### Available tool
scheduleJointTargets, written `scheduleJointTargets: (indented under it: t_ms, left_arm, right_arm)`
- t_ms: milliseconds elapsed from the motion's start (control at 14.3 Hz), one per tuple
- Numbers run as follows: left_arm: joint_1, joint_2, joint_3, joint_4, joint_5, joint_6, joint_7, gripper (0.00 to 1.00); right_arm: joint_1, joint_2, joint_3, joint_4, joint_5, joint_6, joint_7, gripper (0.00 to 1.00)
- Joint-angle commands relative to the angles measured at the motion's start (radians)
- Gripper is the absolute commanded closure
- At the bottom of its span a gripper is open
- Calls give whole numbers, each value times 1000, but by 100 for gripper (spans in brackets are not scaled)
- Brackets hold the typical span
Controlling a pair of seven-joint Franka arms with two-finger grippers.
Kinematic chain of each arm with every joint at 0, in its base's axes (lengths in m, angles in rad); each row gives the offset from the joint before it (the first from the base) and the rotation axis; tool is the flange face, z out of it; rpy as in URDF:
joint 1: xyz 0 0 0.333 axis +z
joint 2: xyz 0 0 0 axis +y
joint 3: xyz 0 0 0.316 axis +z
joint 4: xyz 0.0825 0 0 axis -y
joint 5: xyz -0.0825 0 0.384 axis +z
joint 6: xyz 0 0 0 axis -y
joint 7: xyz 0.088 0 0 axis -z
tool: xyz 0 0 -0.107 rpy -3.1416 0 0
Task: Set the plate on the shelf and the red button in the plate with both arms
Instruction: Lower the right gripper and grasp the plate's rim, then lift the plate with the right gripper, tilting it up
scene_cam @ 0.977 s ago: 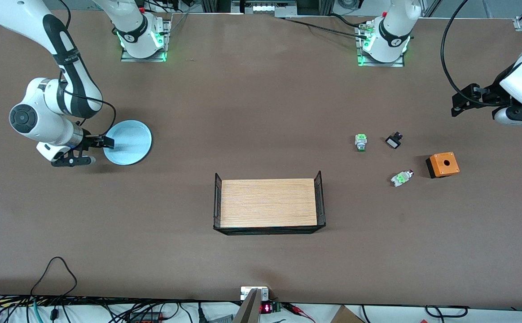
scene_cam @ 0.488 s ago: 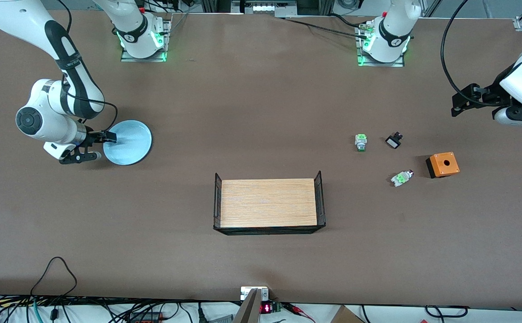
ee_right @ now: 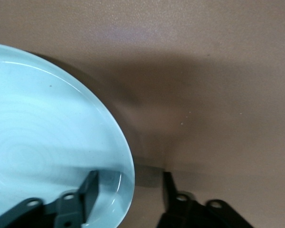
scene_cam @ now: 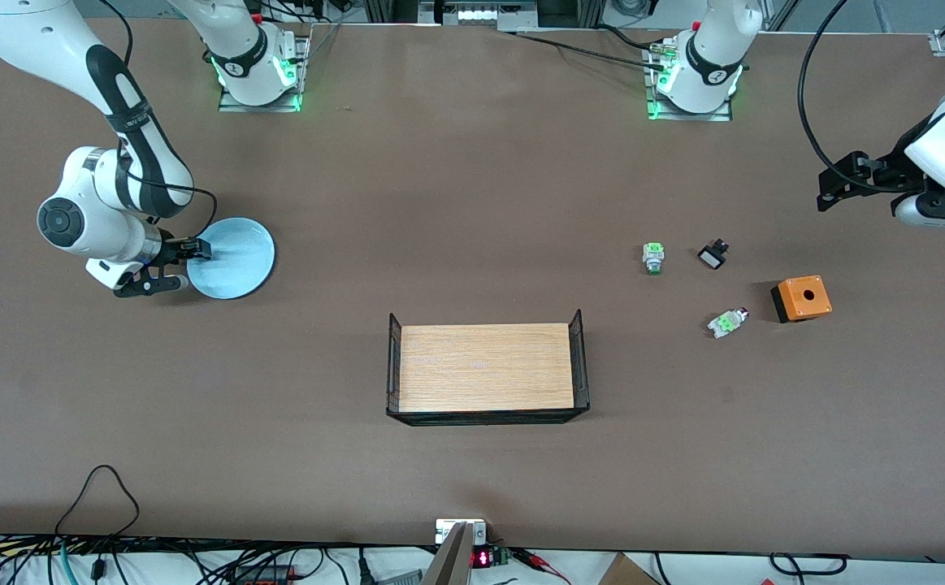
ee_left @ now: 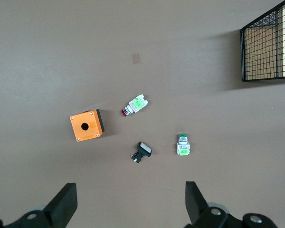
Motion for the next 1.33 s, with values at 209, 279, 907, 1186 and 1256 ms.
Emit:
scheduleJointTargets:
  t_ms: [209, 279, 907, 1186, 1256]
  left_arm:
    - [5, 20, -3, 35, 20, -22, 10, 0]
    - [5, 20, -3, 35, 20, -22, 10, 0]
    - [5, 20, -2, 35, 20, -22, 10, 0]
    - [5, 20, -3, 35, 20, -22, 10, 0]
    - [5, 20, -3, 35, 20, -22, 10, 0]
  right_arm:
    - [-10, -16, 9, 0, -6, -39, -15, 100]
    - [-11, -17, 8, 1, -9, -41, -22, 100]
    - [-9, -65, 44, 228, -3, -392, 39, 100]
    - [-5, -98, 67, 387, 115, -611, 117, 100]
    - [-3, -102, 69, 423, 164, -650, 152, 100]
